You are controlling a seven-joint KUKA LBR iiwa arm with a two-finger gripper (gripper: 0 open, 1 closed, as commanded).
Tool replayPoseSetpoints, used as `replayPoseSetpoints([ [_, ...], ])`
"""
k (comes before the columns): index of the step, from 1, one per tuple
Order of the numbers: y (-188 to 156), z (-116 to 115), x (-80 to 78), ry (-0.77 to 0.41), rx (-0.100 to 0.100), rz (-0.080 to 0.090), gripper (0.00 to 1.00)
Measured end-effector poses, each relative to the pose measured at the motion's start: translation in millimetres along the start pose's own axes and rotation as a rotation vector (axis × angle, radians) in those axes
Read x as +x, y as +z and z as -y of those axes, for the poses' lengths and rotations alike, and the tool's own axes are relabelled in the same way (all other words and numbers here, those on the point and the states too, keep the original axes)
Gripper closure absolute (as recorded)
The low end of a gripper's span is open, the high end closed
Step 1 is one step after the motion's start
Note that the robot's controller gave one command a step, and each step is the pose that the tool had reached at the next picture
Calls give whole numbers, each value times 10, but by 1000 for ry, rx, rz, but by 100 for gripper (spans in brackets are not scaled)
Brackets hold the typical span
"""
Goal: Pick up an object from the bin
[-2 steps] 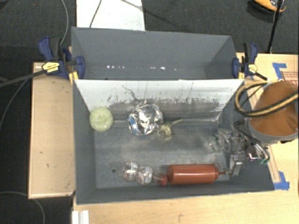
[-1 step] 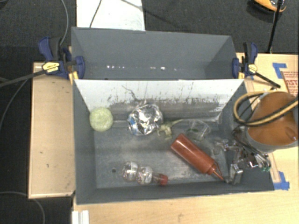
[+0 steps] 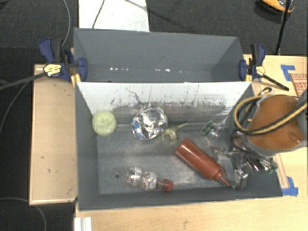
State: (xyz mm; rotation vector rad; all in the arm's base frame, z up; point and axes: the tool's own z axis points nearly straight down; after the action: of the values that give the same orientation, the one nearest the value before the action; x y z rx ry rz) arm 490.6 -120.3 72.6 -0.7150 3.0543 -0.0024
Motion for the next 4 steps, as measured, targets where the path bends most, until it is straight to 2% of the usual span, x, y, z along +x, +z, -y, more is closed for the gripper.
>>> replayPoseSetpoints([
  [1,-51,-884,-362,121,-5,-7,100],
  [2,-54,-878,-368,118,-4,-4,0],
  [3,-55,-878,-369,116,-4,-4,0],
  [4,-468,-867,-430,75,-7,-10,0],
])
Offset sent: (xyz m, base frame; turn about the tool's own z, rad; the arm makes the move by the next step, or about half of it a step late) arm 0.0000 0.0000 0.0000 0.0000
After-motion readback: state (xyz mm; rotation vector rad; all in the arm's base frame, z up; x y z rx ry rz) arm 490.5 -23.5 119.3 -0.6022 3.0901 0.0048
